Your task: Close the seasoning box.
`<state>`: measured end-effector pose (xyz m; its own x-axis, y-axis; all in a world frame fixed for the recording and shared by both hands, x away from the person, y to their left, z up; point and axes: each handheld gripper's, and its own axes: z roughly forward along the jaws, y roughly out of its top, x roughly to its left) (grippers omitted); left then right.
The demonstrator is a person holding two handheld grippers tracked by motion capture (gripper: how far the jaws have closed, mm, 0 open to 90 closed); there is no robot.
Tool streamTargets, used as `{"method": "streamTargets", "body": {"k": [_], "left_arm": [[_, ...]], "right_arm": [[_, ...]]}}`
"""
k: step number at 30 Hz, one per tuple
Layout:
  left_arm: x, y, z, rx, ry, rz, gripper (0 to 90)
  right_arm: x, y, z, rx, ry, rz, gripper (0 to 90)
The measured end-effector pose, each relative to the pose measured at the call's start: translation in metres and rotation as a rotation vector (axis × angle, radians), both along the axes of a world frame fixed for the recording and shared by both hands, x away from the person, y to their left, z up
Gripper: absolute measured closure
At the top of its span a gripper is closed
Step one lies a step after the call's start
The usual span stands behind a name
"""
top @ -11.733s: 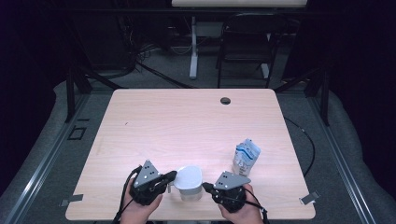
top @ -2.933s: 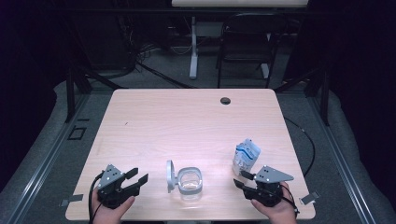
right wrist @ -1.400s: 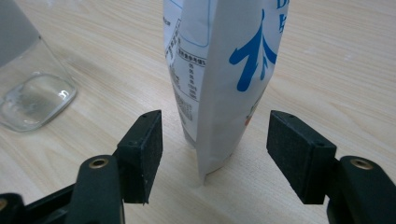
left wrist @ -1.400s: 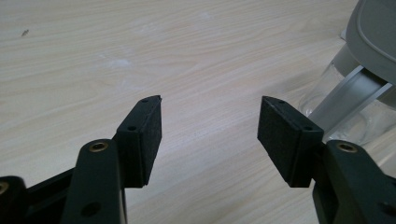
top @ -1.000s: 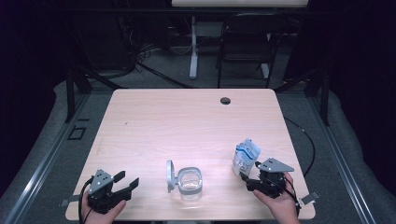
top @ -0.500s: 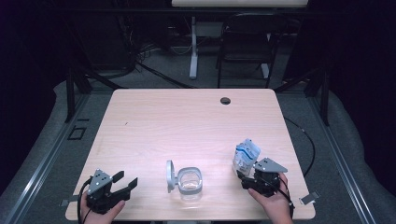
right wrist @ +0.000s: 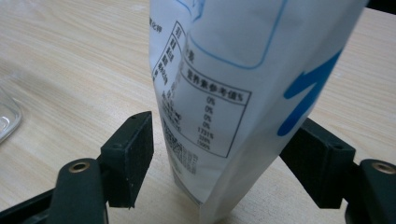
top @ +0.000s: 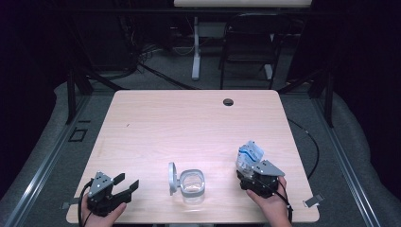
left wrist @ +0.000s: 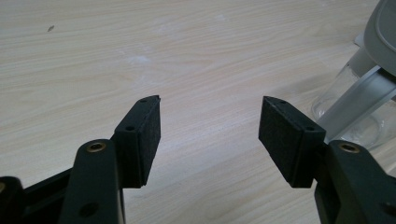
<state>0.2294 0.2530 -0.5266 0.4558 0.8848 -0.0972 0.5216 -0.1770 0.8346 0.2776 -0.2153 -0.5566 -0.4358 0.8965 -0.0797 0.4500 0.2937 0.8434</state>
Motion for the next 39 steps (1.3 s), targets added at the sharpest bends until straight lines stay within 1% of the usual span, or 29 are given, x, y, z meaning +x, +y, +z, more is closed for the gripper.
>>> {"method": "streamTargets", "body": {"k": [1,3,6,11,14,17,21,24,27,30,32,35,39], "left_arm": [[0.000,0.000,0.000,0.000,-0.001,0.002,39.7],[0.000,0.001,0.001,-0.003,0.001,0.006,39.7],[0.000,0.002,0.001,-0.001,0.000,0.006,39.7],[0.000,0.002,0.000,-0.001,0.000,0.007,39.7],[0.000,0.003,0.001,-0.001,-0.001,0.009,39.7],[0.000,0.003,0.001,-0.003,0.000,0.011,39.7],[0.000,0.003,0.000,0.001,0.003,0.010,39.8],[0.000,0.003,0.000,0.001,0.002,0.013,39.9],[0.000,0.003,0.001,0.000,0.002,0.013,39.8],[0.000,0.003,0.001,0.000,0.002,0.011,39.8],[0.000,0.002,0.001,-0.002,-0.002,0.010,39.8],[0.001,0.001,0.000,-0.008,-0.004,0.011,39.8],[0.003,-0.001,0.001,-0.006,-0.006,0.005,39.8]], "right_arm": [[0.001,0.000,-0.001,0.006,-0.003,-0.004,27.5],[0.002,0.001,-0.001,-0.002,0.001,-0.003,27.5],[0.002,0.003,-0.003,0.004,-0.008,-0.009,28.0],[0.003,0.003,-0.003,-0.006,-0.010,-0.021,31.8],[0.004,0.002,-0.003,0.003,-0.008,-0.025,32.1],[0.003,0.002,-0.002,-0.004,0.000,-0.028,33.4],[0.004,-0.001,0.000,-0.006,0.010,0.010,37.1],[0.004,-0.004,0.000,0.002,0.016,0.028,37.9],[0.004,-0.006,0.001,-0.001,0.022,0.047,38.4],[0.004,-0.009,0.002,-0.007,0.029,0.079,38.5],[0.002,-0.012,0.003,-0.009,0.035,0.101,38.5],[0.000,-0.015,0.004,-0.008,0.043,0.117,38.5],[-0.005,-0.020,0.004,-0.008,0.047,0.141,38.5]]}}
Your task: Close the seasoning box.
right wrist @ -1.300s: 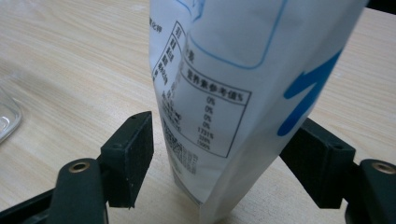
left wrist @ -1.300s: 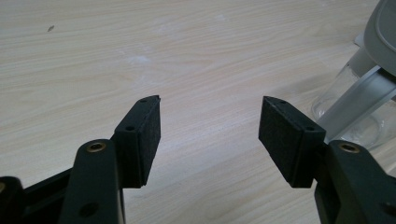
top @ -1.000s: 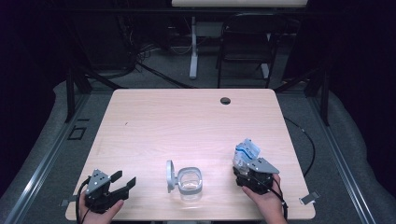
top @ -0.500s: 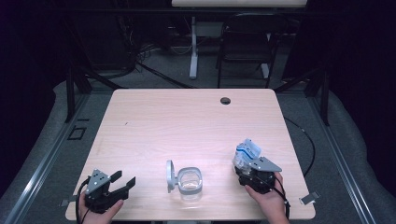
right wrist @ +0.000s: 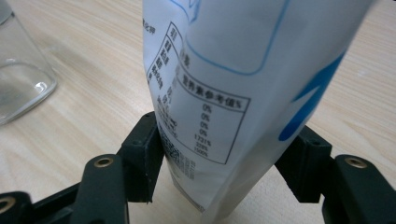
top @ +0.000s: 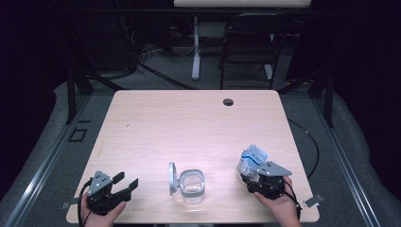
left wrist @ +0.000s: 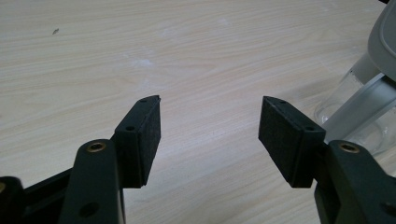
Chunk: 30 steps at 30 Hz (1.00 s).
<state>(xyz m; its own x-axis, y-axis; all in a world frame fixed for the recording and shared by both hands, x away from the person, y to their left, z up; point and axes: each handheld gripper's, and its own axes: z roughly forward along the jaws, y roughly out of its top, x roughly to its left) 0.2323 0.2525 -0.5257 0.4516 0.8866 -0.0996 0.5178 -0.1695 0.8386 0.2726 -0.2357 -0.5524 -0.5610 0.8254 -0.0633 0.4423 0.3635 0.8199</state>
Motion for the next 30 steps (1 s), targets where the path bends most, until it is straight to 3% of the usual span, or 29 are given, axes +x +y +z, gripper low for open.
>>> {"method": "streamTargets", "body": {"k": [7,21,30], "left_arm": [[0.0028,-0.0049,-0.0003,0.001,0.002,-0.017,39.8],[0.0035,-0.0040,-0.0011,-0.004,0.004,-0.008,39.8],[0.0040,-0.0028,-0.0019,-0.005,0.007,-0.006,39.7]], "right_arm": [[-0.0066,-0.0058,-0.0007,0.004,-0.003,0.028,38.5],[-0.0091,-0.0055,-0.0032,0.031,-0.004,-0.023,35.7],[-0.0105,0.0000,-0.0090,0.044,-0.029,-0.053,34.2]]}}
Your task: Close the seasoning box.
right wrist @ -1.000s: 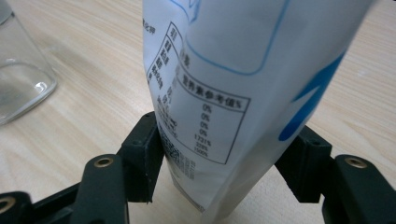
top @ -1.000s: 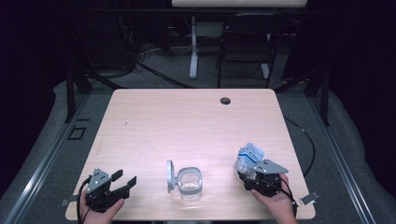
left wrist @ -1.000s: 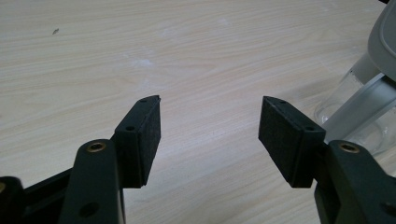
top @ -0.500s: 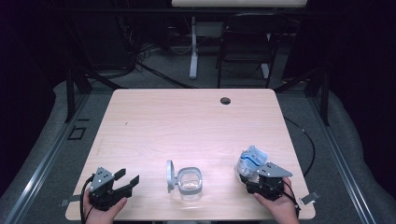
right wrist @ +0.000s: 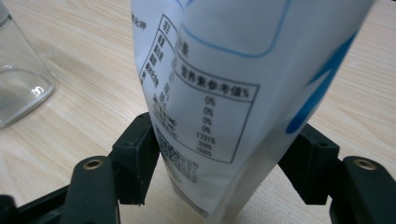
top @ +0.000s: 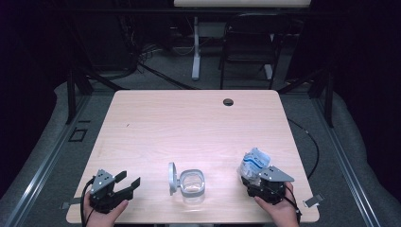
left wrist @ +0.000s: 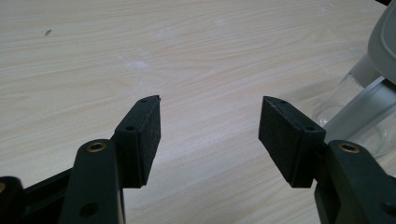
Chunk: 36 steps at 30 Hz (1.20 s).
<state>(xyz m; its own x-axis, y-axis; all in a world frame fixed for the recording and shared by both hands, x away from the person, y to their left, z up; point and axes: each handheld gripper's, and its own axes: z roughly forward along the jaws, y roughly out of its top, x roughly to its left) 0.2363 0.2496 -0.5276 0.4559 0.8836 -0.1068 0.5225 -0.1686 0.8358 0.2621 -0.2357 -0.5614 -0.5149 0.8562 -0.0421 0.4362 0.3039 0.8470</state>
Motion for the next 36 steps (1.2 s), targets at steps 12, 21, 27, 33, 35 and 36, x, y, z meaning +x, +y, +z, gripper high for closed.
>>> {"method": "streamTargets", "body": {"k": [12,21,27,33,35,36], "left_arm": [[0.001,0.003,-0.002,-0.003,0.004,0.008,39.8],[0.002,0.005,-0.002,-0.008,0.005,0.017,39.8],[0.002,0.005,-0.002,-0.009,0.004,0.018,39.8],[0.002,0.006,-0.003,-0.007,0.003,0.020,39.8],[0.002,0.006,-0.003,-0.007,0.004,0.021,39.8],[0.002,0.006,-0.003,-0.007,0.004,0.021,39.8]], "right_arm": [[0.000,0.007,-0.009,-0.028,-0.009,-0.035,30.7],[0.002,0.008,-0.013,-0.026,-0.002,-0.059,30.5],[0.005,0.010,-0.018,-0.049,0.001,-0.066,29.9],[0.006,0.013,-0.019,-0.088,-0.005,-0.073,31.6],[0.006,0.013,-0.019,-0.084,-0.006,-0.072,32.0],[0.006,0.013,-0.019,-0.084,-0.006,-0.072,32.0]]}}
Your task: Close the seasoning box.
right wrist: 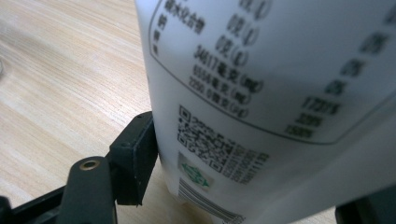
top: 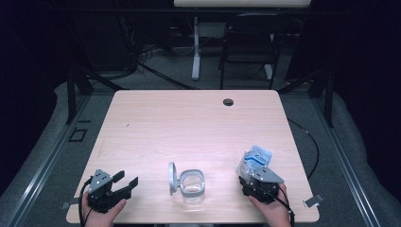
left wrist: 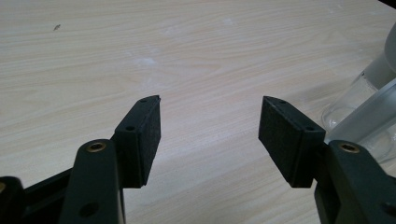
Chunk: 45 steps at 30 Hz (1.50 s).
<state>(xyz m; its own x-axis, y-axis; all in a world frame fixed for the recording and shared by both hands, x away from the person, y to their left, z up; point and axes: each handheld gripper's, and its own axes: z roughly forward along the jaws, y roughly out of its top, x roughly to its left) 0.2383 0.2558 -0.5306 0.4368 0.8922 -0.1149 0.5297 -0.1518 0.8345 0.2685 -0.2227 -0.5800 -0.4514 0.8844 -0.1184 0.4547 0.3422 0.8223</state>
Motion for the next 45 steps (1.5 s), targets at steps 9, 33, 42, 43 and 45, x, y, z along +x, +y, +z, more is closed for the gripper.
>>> {"method": "streamTargets", "body": {"k": [9,33,42,43,45], "left_arm": [[0.0000,0.0004,0.0002,0.005,0.004,0.002,39.8],[0.0005,0.0026,-0.0008,-0.001,0.001,0.012,39.9],[0.0007,0.0034,-0.0008,0.000,0.001,0.016,39.9],[0.0007,0.0035,-0.0008,-0.001,0.001,0.016,39.9],[0.0006,0.0038,-0.0005,0.000,0.003,0.019,39.8]], "right_arm": [[0.0005,0.0004,0.0001,0.006,0.000,0.002,33.2],[0.0020,0.0022,0.0010,-0.006,-0.009,0.049,35.3],[0.0015,0.0023,0.0009,-0.008,-0.012,0.051,36.2],[0.0015,0.0027,0.0010,-0.010,-0.015,0.049,36.3],[0.0015,0.0034,0.0017,-0.015,-0.012,0.051,36.5]]}}
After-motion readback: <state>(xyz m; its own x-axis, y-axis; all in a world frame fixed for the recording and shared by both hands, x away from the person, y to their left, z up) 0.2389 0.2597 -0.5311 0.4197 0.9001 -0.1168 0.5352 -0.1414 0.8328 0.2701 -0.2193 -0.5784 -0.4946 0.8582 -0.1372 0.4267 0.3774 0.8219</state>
